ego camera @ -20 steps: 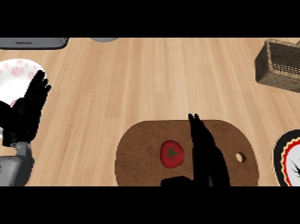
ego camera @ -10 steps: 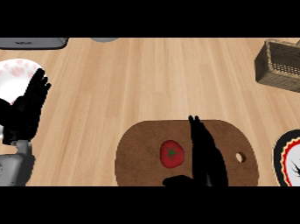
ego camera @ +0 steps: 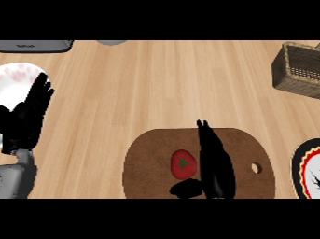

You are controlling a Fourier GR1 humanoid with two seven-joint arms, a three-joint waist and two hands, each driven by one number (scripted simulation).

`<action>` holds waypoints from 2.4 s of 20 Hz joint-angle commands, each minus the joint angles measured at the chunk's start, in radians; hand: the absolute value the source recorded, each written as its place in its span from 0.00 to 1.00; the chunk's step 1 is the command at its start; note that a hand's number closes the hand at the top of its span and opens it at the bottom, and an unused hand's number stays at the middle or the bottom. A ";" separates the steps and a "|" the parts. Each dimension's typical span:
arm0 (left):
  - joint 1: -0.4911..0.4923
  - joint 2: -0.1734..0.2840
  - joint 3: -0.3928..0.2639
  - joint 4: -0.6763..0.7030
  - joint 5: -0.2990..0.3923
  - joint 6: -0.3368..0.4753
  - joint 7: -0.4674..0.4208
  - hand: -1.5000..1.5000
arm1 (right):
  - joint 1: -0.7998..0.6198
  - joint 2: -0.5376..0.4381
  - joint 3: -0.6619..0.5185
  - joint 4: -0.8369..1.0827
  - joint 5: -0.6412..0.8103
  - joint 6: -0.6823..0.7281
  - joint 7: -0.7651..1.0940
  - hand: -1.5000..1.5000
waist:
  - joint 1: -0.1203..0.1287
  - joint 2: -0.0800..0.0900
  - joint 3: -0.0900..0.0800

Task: Pick the tomato from the cutting board and place it in the basket

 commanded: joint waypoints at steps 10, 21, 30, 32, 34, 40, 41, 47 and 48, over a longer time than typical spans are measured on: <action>0.027 0.014 0.044 -0.004 0.010 -0.041 -0.033 0.50 | -0.011 -0.012 0.067 0.120 -0.052 0.081 -0.090 1.00 | 0.003 0.002 0.000; -0.010 -0.031 0.011 0.030 -0.033 -0.001 -0.019 0.50 | 0.054 -0.217 0.053 0.023 -0.249 0.198 -0.416 1.00 | -0.001 0.003 0.001; 0.057 -0.041 -0.009 -0.083 -0.037 -0.005 0.026 0.50 | 0.135 -0.369 -0.118 -0.038 -0.496 0.251 -0.795 1.00 | 0.002 0.000 0.002; 0.050 -0.023 0.009 -0.071 -0.028 -0.017 0.030 0.50 | 0.204 -0.349 -0.115 -0.163 -0.519 0.228 -0.779 1.00 | -0.006 -0.001 0.001; -0.007 -0.036 0.019 -0.011 -0.033 0.006 0.018 0.50 | 0.239 -0.335 -0.137 -0.213 -0.578 0.208 -0.850 1.00 | -0.017 0.000 0.001; 0.007 0.004 0.051 -0.047 -0.007 -0.020 0.065 0.50 | 0.287 -0.344 -0.256 -0.574 -0.766 0.249 -0.717 1.00 | -0.015 -0.003 0.000; 0.007 0.012 0.052 -0.020 -0.013 -0.034 0.030 0.50 | 0.301 -0.354 -0.277 -0.625 -0.773 0.250 -0.676 1.00 | -0.015 -0.001 0.000; -0.046 -0.005 0.040 -0.020 -0.018 -0.021 0.058 0.50 | 0.090 -0.388 -0.474 -0.789 -0.852 0.241 -0.311 1.00 | -0.002 0.002 -0.001; 0.009 -0.055 0.007 0.010 -0.051 0.000 -0.025 0.50 | 0.093 -0.426 -0.523 -0.809 -0.892 0.277 -0.292 1.00 | -0.004 0.002 -0.001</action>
